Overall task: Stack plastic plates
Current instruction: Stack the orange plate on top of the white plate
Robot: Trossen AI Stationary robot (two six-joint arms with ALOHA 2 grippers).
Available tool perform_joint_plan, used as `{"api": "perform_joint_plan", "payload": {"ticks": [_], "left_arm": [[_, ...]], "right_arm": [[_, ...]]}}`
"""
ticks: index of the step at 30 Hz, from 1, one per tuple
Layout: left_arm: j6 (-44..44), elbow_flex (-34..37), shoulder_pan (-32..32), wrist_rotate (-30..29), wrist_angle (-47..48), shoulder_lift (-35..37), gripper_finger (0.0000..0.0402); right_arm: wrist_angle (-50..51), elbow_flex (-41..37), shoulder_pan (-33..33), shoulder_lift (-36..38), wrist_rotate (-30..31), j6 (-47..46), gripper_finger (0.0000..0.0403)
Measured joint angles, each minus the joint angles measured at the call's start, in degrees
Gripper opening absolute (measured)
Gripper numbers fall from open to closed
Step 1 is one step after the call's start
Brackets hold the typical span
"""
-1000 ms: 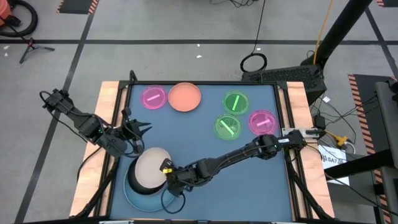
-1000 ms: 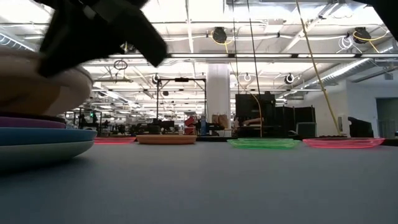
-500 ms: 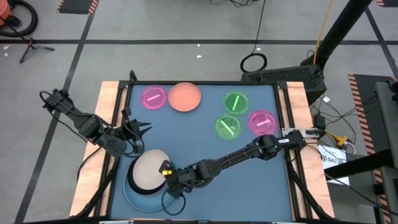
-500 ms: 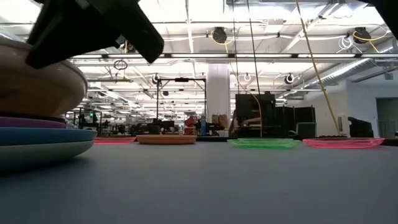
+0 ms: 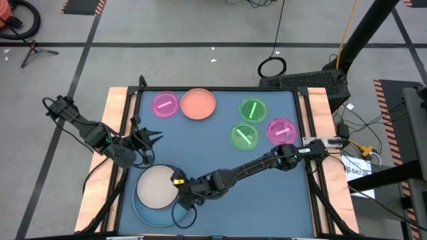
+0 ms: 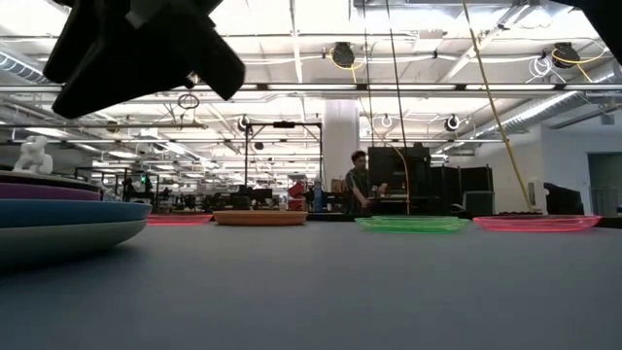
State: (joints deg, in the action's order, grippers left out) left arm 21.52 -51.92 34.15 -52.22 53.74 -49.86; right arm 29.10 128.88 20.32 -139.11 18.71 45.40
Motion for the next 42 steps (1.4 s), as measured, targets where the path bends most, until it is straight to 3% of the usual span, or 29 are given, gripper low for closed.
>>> {"api": "perform_joint_plan", "payload": {"ticks": [6, 9, 15, 21, 33, 42], "left_arm": [[0.22, 0.00, 0.01, 0.02, 0.00, 0.00, 0.0067], [0.24, 0.00, 0.00, 0.00, -0.01, 0.01, 0.0067], [0.04, 0.00, 0.01, 0.00, -0.04, 0.01, 0.0067], [-0.81, 0.00, 0.00, -0.26, -0.04, 0.01, 0.0067], [2.00, 0.00, 0.00, -0.35, 0.19, 0.01, 0.0067], [7.19, 0.00, 0.05, -0.35, 2.93, 0.01, 0.0067]], "right_arm": [[1.30, 0.00, 0.36, 0.30, 17.02, -4.63, 0.0208], [6.61, 0.00, -1.36, 1.64, 18.19, -9.28, 0.0195], [20.31, 0.00, -8.06, 4.50, 12.04, -22.78, 0.0166], [21.56, 0.00, -16.44, 4.69, 0.92, -25.92, 0.0148], [8.56, -1.41, -30.18, 4.30, -13.88, -28.68, 0.0143], [-5.20, -11.96, -33.05, 4.27, -14.45, -27.96, 0.0119]]}}
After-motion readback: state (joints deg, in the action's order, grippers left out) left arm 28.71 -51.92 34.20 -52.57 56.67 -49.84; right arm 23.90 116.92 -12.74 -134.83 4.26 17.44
